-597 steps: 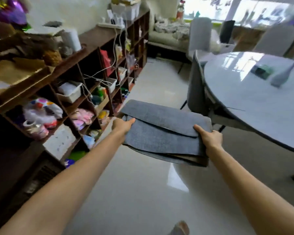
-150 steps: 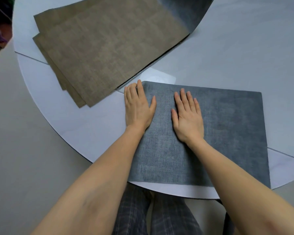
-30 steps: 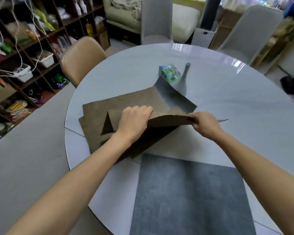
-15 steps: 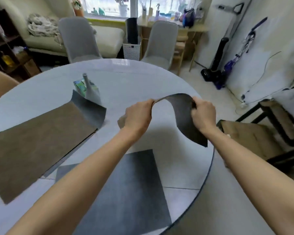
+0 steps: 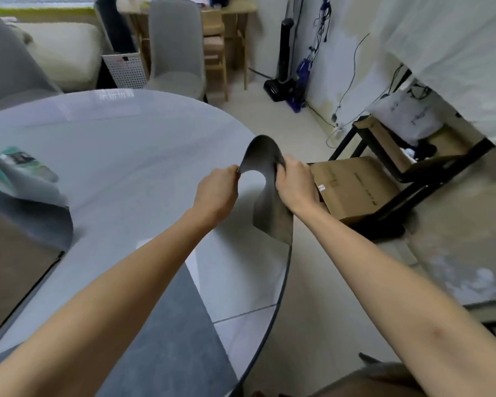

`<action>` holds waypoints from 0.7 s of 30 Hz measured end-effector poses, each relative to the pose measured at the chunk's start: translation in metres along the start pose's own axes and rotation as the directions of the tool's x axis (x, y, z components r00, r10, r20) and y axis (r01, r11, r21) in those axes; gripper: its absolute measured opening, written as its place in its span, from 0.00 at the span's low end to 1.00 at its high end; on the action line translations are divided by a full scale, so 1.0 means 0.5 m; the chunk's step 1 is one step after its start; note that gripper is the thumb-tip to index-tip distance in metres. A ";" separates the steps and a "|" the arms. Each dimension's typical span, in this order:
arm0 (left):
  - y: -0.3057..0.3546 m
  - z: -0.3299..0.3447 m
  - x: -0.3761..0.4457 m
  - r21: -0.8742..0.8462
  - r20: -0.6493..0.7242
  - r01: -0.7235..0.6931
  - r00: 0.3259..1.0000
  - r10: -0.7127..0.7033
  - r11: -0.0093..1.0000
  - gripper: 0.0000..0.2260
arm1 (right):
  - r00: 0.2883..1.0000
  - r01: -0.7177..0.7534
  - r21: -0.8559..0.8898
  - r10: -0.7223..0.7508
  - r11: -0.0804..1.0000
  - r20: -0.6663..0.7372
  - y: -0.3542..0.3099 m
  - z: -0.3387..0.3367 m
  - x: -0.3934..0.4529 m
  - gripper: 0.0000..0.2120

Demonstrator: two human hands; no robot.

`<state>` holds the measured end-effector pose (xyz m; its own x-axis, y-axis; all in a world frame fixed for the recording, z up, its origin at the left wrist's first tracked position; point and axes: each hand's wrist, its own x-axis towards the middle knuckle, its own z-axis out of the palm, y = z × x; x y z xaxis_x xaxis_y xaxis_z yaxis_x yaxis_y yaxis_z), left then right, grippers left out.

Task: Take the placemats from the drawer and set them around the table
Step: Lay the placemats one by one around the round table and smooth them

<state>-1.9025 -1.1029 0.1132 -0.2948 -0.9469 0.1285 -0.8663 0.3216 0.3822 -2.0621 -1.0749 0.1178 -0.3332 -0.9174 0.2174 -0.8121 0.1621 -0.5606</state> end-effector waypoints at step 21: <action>0.148 0.112 0.235 0.003 -0.100 0.399 0.913 -0.396 0.917 0.11 | 0.791 0.277 0.259 -0.372 0.925 0.486 0.129 0.039 0.308 0.09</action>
<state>-2.0241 -1.1905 0.1052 0.1144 -0.9918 0.0570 -0.9132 -0.0824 0.3991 -2.1564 -1.2130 0.0995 0.2716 -0.9624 -0.0074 -0.7195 -0.1980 -0.6657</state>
